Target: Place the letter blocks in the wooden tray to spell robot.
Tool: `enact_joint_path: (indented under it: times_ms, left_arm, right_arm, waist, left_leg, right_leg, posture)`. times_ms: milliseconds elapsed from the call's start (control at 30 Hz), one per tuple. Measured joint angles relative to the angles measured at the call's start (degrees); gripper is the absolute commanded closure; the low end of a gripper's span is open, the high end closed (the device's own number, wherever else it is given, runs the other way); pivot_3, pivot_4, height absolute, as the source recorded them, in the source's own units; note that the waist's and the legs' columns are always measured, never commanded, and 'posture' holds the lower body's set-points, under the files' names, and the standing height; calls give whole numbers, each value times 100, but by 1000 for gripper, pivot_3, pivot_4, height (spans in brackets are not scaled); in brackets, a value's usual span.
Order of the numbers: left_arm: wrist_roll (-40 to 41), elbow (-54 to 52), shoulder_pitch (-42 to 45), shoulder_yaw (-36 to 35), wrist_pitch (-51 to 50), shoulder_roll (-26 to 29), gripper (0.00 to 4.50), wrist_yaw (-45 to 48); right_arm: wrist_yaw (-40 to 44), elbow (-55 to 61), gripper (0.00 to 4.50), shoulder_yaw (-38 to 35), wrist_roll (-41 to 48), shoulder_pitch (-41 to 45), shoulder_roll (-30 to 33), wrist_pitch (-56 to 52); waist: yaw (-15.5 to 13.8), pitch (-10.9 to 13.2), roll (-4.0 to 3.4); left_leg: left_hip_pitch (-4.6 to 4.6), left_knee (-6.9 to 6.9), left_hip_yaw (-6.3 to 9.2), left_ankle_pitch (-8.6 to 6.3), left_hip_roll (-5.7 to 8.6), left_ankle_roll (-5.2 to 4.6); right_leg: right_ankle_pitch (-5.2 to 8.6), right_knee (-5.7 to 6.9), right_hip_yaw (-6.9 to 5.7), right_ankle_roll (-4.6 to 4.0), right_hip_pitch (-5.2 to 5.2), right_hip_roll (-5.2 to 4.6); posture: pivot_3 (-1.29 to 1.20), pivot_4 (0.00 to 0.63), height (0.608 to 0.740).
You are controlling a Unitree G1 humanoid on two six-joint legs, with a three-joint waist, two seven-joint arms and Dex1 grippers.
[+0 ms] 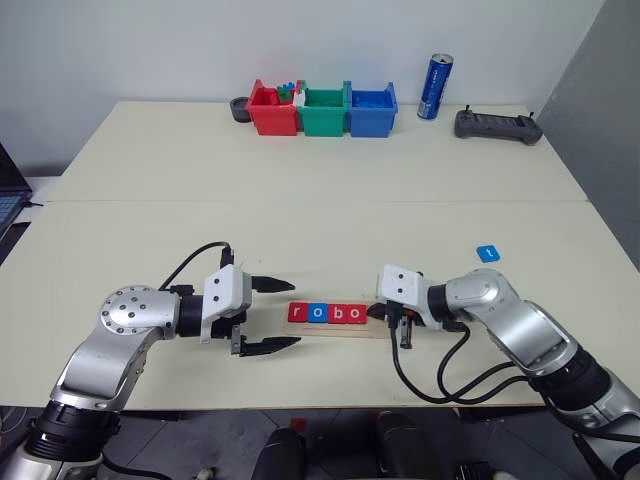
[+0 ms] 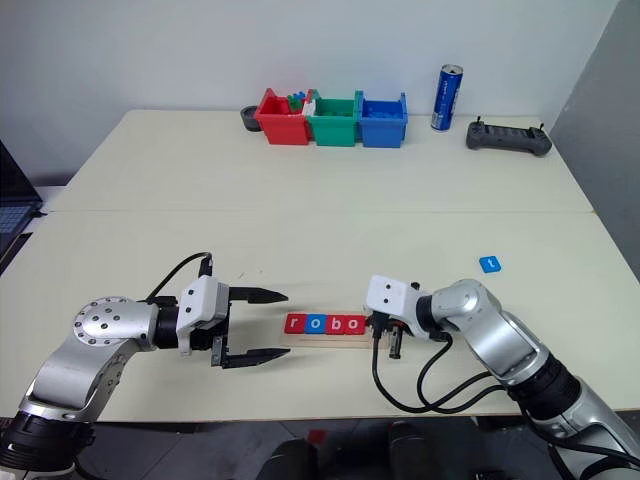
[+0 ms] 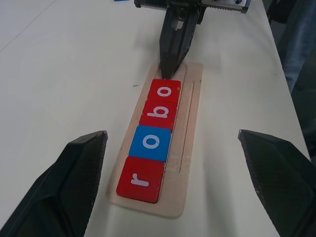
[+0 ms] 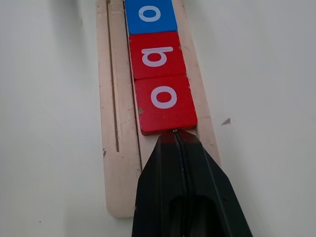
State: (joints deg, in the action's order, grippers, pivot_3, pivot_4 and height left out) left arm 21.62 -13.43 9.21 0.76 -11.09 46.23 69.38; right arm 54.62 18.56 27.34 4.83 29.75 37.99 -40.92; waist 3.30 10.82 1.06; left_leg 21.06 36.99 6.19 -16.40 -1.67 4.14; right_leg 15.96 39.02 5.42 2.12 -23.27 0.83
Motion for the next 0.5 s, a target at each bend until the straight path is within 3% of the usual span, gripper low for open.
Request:
enact_joint_path:
  times_ms: [167, 300, 400, 500]
  left_arm:
    - [-2, 36, -56, -4, 78, -13, 0, 5]
    - [-4, 66, -143, -16, 153, -21, 0, 4]
    - [-5, 82, -132, -5, 175, -34, 0, 17]
    - [-12, 219, -74, 12, 250, -38, 0, 86]
  right_arm:
    - [-413, 347, 2658, -1366, 411, -295, 2, -360]
    - [-1464, 194, 1244, -2481, 213, -933, -144, -357]
    - [-2701, -249, 198, -3171, -101, -1239, -779, -102]
    - [-3371, -936, 198, -3589, -226, -1300, -954, 139]
  waist:
    - [-7, 0, 1]
    - [-22, -3, 5]
    - [-8, -3, 4]
    - [2, -3, 4]
  left_leg:
    - [2, 0, 0, 0, 1, 0]
    - [1, -1, -2, 0, 2, 0]
    - [-2, -2, -6, 0, 1, 0]
    - [-5, -1, -12, 0, 1, 0]
  right_leg:
    - [0, 0, 1, 0, 0, -1]
    - [0, 0, 3, 0, 2, -2]
    - [0, 4, 8, 0, 1, 0]
    - [-1, 4, 12, -1, 1, 0]
  posture:
    - [0, 150, 740]
    - [0, 150, 740]
    - [0, 150, 740]
    - [0, 150, 740]
